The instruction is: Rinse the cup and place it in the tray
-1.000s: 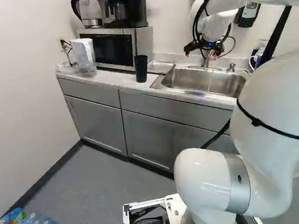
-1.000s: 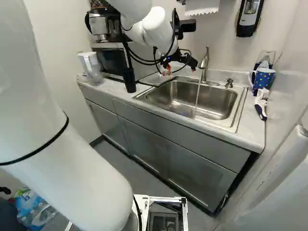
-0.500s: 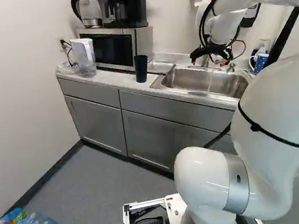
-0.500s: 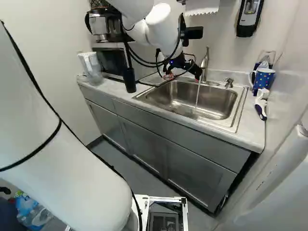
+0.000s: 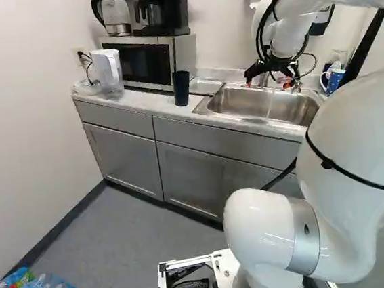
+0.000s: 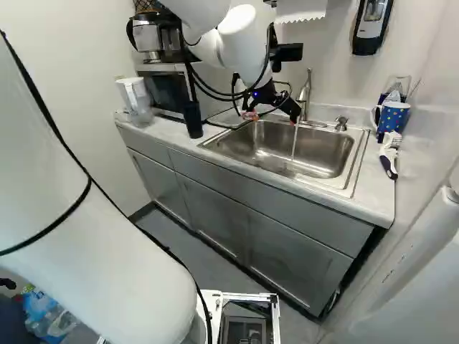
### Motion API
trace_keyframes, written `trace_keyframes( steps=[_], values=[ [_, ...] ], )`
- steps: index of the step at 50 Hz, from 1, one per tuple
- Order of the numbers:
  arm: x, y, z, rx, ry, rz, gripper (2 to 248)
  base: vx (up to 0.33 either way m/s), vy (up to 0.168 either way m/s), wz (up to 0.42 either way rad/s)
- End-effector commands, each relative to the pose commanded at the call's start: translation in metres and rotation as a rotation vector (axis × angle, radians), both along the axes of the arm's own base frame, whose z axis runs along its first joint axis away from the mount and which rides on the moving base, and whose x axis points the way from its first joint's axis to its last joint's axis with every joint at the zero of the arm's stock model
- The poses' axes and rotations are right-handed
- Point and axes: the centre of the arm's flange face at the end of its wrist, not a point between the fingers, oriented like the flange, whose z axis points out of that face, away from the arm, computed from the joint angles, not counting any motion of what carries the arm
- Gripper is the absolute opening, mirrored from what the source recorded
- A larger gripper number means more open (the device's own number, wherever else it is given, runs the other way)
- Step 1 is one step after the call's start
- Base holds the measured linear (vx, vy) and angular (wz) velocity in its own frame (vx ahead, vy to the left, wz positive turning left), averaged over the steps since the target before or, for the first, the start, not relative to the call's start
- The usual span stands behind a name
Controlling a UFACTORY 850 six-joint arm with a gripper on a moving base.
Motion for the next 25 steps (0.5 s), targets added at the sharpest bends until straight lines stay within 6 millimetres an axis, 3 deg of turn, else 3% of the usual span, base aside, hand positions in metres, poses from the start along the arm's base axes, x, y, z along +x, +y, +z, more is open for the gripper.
trace_keyframes(
  steps=[25],
  values=[
    [-0.005,0.038,-0.001,-0.002,-0.004,0.072,247,0.000,0.000,0.000]
  ],
)
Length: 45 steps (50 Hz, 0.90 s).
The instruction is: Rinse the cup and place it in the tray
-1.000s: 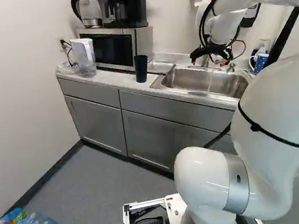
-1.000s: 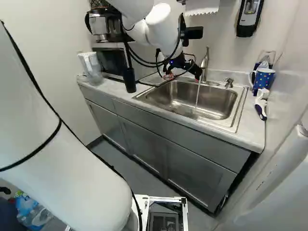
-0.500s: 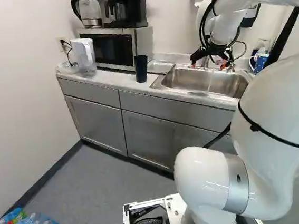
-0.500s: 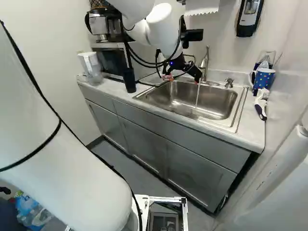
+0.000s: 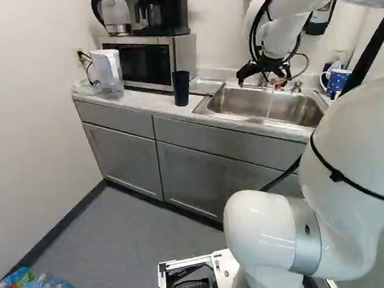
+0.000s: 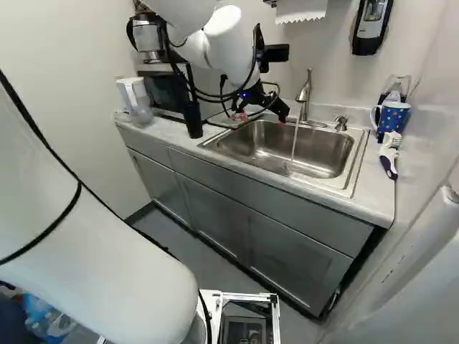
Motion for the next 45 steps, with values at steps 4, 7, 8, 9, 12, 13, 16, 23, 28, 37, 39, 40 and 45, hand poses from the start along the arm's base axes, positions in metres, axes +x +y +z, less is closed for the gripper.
trace_keyframes(
  steps=[4,7,8,9,12,13,16,23,28,37,39,40,45],
  values=[
    [-0.001,0.007,0.000,0.000,-0.001,0.013,247,0.000,0.000,0.000],
    [-0.001,0.012,0.000,-0.001,-0.001,0.024,247,0.000,0.000,0.000],
    [-0.002,0.014,0.000,-0.001,-0.002,0.028,247,0.000,0.000,0.000],
    [-0.002,0.015,0.000,-0.001,-0.002,0.030,247,0.000,0.000,0.000],
    [-0.002,0.020,-0.001,-0.001,-0.002,0.041,247,0.000,0.000,0.000],
    [-0.003,0.022,-0.001,-0.001,-0.003,0.044,247,0.000,0.000,0.000],
    [-0.003,0.027,-0.001,-0.001,-0.003,0.055,247,0.000,0.000,0.000],
    [-0.004,0.038,-0.001,-0.002,-0.005,0.079,247,0.000,0.000,0.000],
    [-0.005,0.047,-0.001,-0.002,-0.006,0.097,247,0.000,0.000,0.000],
    [-0.005,0.061,-0.001,-0.002,-0.007,0.131,247,0.000,0.000,0.000],
    [-0.005,0.064,-0.002,-0.002,-0.007,0.138,247,0.000,0.000,0.000],
    [-0.005,0.066,-0.002,-0.002,-0.007,0.142,247,0.000,0.000,0.000],
    [-0.003,0.074,-0.002,-0.002,-0.008,0.162,247,0.000,0.000,0.000]
  ],
)
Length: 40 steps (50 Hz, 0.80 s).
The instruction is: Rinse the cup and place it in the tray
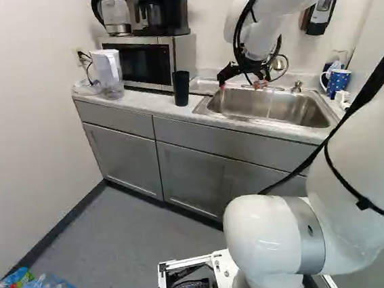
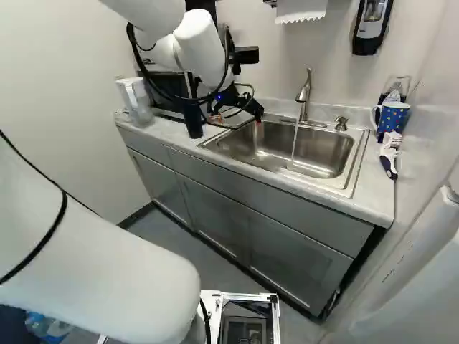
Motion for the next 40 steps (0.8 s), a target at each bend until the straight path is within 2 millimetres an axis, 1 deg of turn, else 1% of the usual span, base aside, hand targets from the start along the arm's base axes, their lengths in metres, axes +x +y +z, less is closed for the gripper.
trace_keyframes(
  steps=[40],
  values=[
    [0.004,0.063,0.000,0.000,-0.002,0.152,247,0.000,0.000,0.000]
  ],
)
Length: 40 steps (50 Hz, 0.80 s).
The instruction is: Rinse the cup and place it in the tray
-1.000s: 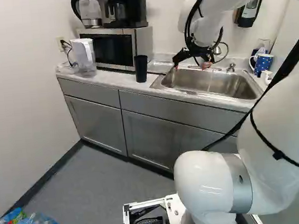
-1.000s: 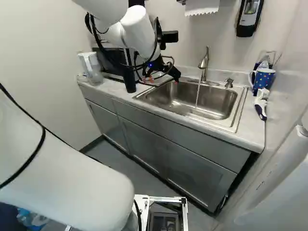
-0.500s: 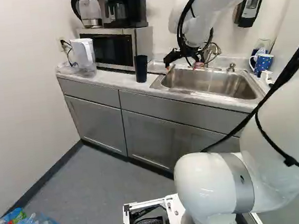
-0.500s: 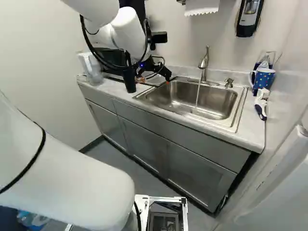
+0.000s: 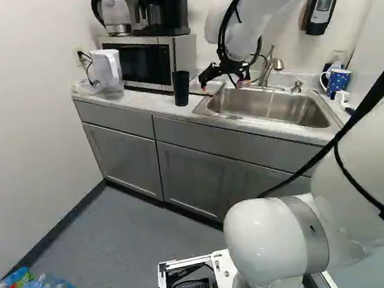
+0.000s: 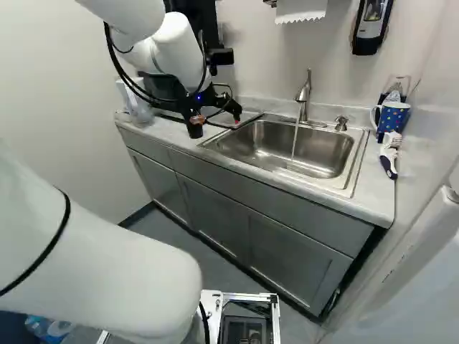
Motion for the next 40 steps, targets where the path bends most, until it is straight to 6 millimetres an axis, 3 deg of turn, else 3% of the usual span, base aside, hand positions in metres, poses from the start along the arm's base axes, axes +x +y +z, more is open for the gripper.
trace_keyframes(
  steps=[23,40],
  values=[
    [0.000,0.036,0.000,0.000,0.000,0.088,247,0.000,0.000,0.000],
    [0.013,0.063,0.001,0.000,0.004,0.151,247,0.000,0.000,0.000]
  ],
)
